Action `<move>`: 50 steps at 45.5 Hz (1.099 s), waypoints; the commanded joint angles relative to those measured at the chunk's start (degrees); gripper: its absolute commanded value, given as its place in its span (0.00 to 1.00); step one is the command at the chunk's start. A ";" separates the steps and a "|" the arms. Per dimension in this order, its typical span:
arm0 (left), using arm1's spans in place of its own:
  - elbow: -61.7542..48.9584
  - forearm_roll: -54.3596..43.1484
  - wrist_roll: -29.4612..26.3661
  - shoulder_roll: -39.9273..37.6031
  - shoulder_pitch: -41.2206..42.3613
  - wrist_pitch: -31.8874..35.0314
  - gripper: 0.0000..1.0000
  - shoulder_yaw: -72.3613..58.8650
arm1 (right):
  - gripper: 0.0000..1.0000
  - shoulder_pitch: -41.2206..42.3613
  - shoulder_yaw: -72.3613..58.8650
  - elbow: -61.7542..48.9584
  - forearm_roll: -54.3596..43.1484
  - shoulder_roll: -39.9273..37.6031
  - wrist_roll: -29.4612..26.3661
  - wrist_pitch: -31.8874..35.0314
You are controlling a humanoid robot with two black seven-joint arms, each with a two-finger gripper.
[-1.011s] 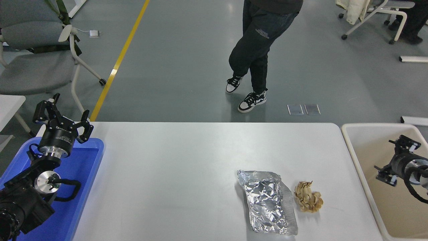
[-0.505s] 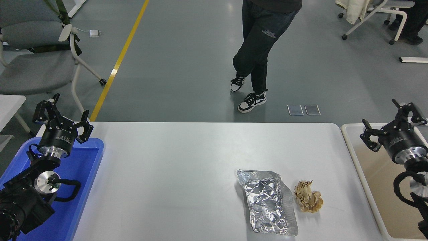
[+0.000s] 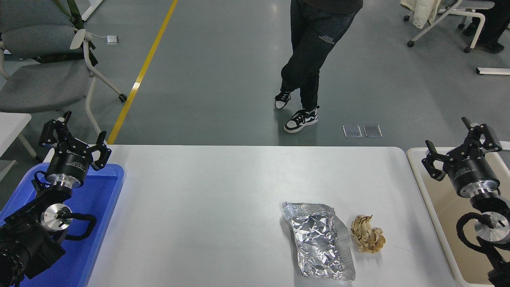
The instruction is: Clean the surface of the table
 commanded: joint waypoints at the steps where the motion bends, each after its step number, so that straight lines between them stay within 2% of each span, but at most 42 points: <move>1: 0.00 0.00 0.00 0.00 0.00 0.00 1.00 0.00 | 1.00 2.25 -1.60 -2.16 0.33 0.80 0.32 -0.46; 6: 0.00 0.00 0.00 0.00 0.00 0.00 1.00 0.00 | 1.00 2.87 -4.40 -0.67 0.33 0.63 0.32 -1.24; 16: 0.00 0.00 0.00 0.00 -0.09 0.00 1.00 0.00 | 1.00 5.41 -13.63 11.01 -1.94 -4.12 -1.17 -5.99; 25: 0.00 0.00 0.00 0.00 -0.09 -0.09 1.00 0.00 | 1.00 10.69 -20.05 15.33 -14.42 -6.14 -14.70 -7.49; 37: -0.08 0.00 0.00 0.00 -0.09 -0.09 1.00 0.00 | 1.00 21.67 -29.97 20.69 -15.92 -8.51 -24.28 -7.84; 45: 0.00 0.00 0.00 0.00 -0.09 -0.09 1.00 0.00 | 1.00 33.52 -45.60 24.11 -16.19 -9.57 -32.10 -7.31; 50: -0.08 0.00 0.00 0.00 -0.09 -0.18 1.00 0.00 | 1.00 40.21 -54.40 24.74 -23.11 -8.61 -32.81 -6.70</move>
